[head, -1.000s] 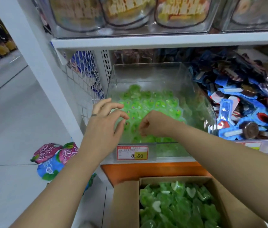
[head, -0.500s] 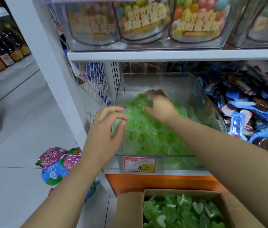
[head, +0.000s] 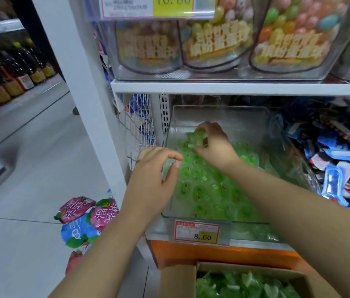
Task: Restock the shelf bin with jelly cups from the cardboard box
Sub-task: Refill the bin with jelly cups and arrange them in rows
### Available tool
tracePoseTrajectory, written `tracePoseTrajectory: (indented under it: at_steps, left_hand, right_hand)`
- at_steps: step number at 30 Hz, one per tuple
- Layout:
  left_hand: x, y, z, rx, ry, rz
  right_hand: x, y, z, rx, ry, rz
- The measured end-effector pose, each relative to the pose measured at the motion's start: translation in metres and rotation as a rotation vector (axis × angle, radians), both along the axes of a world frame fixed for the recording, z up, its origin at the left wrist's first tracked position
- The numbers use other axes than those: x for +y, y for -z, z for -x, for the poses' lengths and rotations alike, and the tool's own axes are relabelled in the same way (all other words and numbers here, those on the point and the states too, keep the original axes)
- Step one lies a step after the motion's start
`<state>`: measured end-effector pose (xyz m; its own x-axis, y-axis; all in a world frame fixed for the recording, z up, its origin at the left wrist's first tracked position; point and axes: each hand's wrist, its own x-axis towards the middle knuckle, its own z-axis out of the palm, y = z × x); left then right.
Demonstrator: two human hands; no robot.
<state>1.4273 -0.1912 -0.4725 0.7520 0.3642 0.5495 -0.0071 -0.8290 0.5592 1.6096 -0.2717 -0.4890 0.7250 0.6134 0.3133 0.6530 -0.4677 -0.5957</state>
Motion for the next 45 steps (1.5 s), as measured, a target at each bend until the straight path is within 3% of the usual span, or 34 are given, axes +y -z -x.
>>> tracePoseTrajectory:
  at_steps: [3,5,8,13,16,18,22,27,30,33,36,45]
  left_hand:
    - [-0.008,-0.01,0.005,0.032,-0.062,0.027]
    - [-0.017,-0.02,0.009,0.037,-0.073,0.098]
    - [-0.029,-0.036,0.014,0.074,0.004,0.301]
    - [-0.031,-0.049,0.029,0.307,0.249,0.64]
    - [-0.033,-0.054,0.029,0.203,0.318,0.904]
    - [-0.033,-0.057,0.026,0.068,0.253,1.03]
    - [-0.031,-0.056,0.022,-0.119,0.165,1.089]
    - [-0.037,-0.052,0.024,0.015,0.173,0.915]
    - [-0.027,-0.048,0.029,0.05,0.068,0.624]
    - [-0.014,-0.041,0.031,0.046,-0.053,0.314]
    - [-0.011,-0.031,0.028,0.094,-0.041,0.16]
    - [-0.004,-0.019,0.022,0.173,0.034,0.073]
  right_hand:
    - [-0.036,-0.023,0.032,0.143,-0.159,-0.214]
    - [-0.061,-0.035,0.054,0.173,-0.259,-0.234]
    - [-0.091,-0.045,0.081,0.07,-0.358,-0.193]
    - [-0.111,-0.054,0.105,-0.123,-0.442,-0.168]
    - [-0.108,-0.058,0.108,-0.167,-0.405,-0.182]
    - [-0.1,-0.067,0.107,-0.028,-0.298,-0.285]
    - [-0.086,-0.081,0.113,0.519,-0.104,-0.587]
    - [-0.082,-0.066,0.12,0.69,-0.073,-0.595]
    - [-0.084,-0.061,0.101,0.769,-0.059,-0.52]
    - [-0.082,-0.051,0.083,0.697,-0.078,-0.187]
    - [-0.071,-0.035,0.079,0.621,-0.153,0.111]
    - [-0.042,-0.017,0.074,0.6,-0.284,0.459]
